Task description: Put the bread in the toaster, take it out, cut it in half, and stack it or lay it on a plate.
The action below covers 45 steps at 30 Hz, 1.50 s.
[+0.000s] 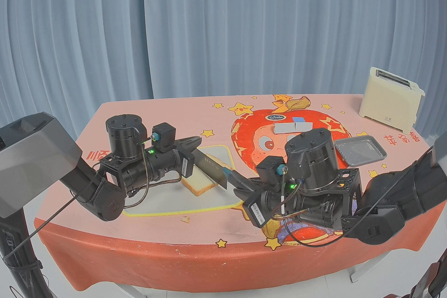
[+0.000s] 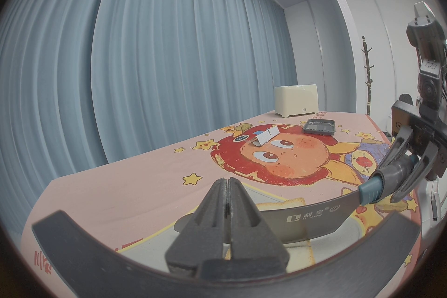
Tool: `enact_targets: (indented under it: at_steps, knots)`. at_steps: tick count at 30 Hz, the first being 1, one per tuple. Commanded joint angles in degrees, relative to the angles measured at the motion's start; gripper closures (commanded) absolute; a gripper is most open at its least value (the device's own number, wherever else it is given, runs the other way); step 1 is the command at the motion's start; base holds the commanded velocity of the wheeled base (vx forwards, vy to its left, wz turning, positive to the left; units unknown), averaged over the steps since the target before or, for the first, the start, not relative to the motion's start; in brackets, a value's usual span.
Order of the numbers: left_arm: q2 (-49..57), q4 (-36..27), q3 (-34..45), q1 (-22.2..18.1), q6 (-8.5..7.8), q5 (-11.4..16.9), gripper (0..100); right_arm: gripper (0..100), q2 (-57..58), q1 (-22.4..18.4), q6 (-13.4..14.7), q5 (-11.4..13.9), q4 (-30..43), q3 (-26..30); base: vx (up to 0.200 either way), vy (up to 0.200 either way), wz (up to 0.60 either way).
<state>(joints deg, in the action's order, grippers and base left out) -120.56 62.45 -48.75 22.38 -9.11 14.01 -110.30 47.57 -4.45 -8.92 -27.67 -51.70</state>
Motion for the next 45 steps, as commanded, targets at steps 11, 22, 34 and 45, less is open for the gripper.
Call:
enact_targets:
  at_steps: [11,22,34,45]
  knots:
    - [-0.28,0.04,0.23,-0.15,-0.03,0.06,100,100,-0.27,1.30,0.06,-0.66,0.16,0.28,0.000,0.000,0.00]
    - [0.15,-0.05,-0.56,0.12,-0.03,-0.03,100,100,-0.35,1.21,0.93,-0.66,-0.28,4.24,0.000,0.000,0.00]
    - [-0.37,-0.31,0.23,-0.15,-0.03,-0.03,100,100,0.35,0.77,1.37,-0.74,-0.72,1.78,0.000,0.000,0.00]
    - [-1.69,-0.05,-0.12,-0.15,-0.03,-0.03,100,100,-0.27,0.60,1.37,-0.83,0.07,0.37,0.000,0.000,0.00]
